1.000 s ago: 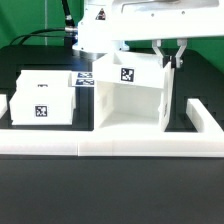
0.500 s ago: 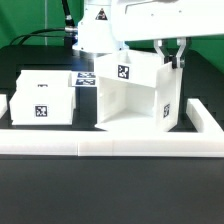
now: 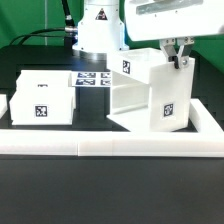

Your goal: Assemble drawer

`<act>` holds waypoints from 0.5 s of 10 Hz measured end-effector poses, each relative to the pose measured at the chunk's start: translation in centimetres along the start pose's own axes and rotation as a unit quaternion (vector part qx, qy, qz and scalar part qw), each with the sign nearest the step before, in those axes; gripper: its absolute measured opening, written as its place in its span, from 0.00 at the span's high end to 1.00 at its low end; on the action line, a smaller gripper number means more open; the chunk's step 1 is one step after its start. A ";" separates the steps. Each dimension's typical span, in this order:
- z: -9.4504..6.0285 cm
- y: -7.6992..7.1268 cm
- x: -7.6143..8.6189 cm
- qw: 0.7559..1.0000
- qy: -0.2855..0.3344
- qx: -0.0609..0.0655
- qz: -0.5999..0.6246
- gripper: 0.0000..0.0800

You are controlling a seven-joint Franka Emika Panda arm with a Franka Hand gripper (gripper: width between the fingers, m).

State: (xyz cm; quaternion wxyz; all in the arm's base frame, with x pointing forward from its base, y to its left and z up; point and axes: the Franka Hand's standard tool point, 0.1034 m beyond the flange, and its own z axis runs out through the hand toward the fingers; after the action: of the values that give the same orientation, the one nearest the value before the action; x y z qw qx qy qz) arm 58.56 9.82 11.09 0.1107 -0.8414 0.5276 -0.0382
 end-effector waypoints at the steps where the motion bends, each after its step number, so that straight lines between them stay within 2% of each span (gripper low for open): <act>1: 0.0 -0.1 -0.1 0.999 -0.003 0.002 0.045 0.95; 2: 0.1 -0.2 -0.1 0.997 -0.003 0.008 0.074 0.95; 5: 0.1 -0.3 -0.6 0.993 -0.010 0.011 0.113 0.95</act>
Offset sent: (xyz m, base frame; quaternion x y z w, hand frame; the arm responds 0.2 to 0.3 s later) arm 0.0000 0.0000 0.0000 0.0000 0.0000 0.1296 0.9916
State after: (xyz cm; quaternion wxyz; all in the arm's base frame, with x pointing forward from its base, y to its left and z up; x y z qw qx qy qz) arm 58.63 10.49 11.11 0.1288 -0.7753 0.6179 -0.0227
